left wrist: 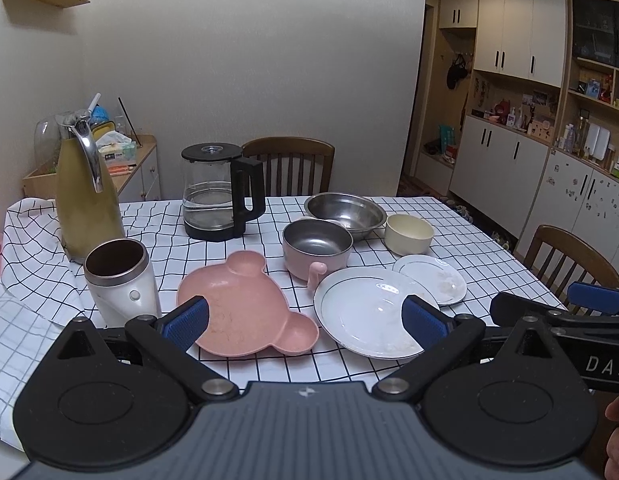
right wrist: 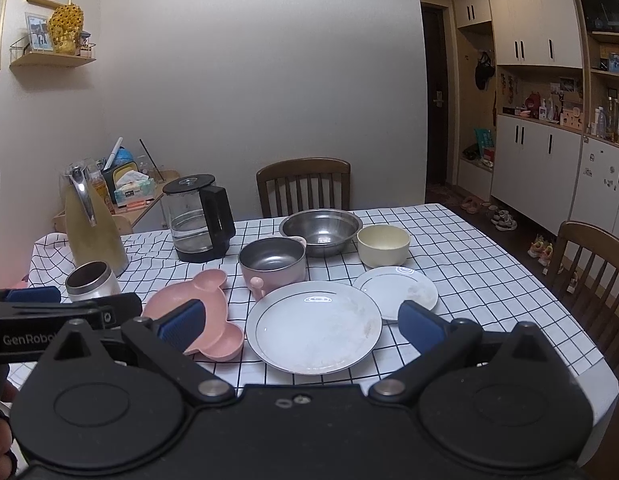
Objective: Organize plates and bowls
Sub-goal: 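Reach both grippers to the large white plate rim and close them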
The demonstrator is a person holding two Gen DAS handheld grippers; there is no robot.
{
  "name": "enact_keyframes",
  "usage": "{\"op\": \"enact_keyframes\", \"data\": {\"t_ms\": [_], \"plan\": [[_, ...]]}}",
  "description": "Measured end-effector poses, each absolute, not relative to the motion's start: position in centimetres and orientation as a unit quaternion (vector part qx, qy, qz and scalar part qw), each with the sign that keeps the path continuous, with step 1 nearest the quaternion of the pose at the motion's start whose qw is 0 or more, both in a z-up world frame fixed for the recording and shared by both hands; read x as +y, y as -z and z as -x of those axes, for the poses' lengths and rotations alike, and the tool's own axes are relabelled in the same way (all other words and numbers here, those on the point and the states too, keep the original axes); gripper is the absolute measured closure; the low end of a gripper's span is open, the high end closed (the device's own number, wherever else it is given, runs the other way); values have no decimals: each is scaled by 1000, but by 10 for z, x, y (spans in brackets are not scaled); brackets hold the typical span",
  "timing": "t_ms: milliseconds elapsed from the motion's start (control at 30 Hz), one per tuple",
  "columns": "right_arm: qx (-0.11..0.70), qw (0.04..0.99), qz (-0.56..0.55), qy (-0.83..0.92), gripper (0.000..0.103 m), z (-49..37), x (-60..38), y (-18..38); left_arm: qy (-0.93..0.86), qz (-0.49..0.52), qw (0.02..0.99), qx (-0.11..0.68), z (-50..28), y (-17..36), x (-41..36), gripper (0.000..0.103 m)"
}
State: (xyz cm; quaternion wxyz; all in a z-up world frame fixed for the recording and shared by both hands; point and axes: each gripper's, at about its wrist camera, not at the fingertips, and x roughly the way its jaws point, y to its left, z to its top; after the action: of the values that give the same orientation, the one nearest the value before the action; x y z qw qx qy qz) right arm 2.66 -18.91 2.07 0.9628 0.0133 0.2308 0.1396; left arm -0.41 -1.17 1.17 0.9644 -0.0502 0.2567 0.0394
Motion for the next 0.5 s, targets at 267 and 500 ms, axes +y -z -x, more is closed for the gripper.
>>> {"op": "enact_keyframes", "data": {"t_ms": [267, 500], "plan": [[241, 962, -8, -131, 0, -41, -195, -16, -43, 37, 960, 276, -16, -5, -21, 0], [269, 954, 4, -135, 0, -78, -203, -1, -52, 56, 947, 314, -54, 18, -28, 0]]}}
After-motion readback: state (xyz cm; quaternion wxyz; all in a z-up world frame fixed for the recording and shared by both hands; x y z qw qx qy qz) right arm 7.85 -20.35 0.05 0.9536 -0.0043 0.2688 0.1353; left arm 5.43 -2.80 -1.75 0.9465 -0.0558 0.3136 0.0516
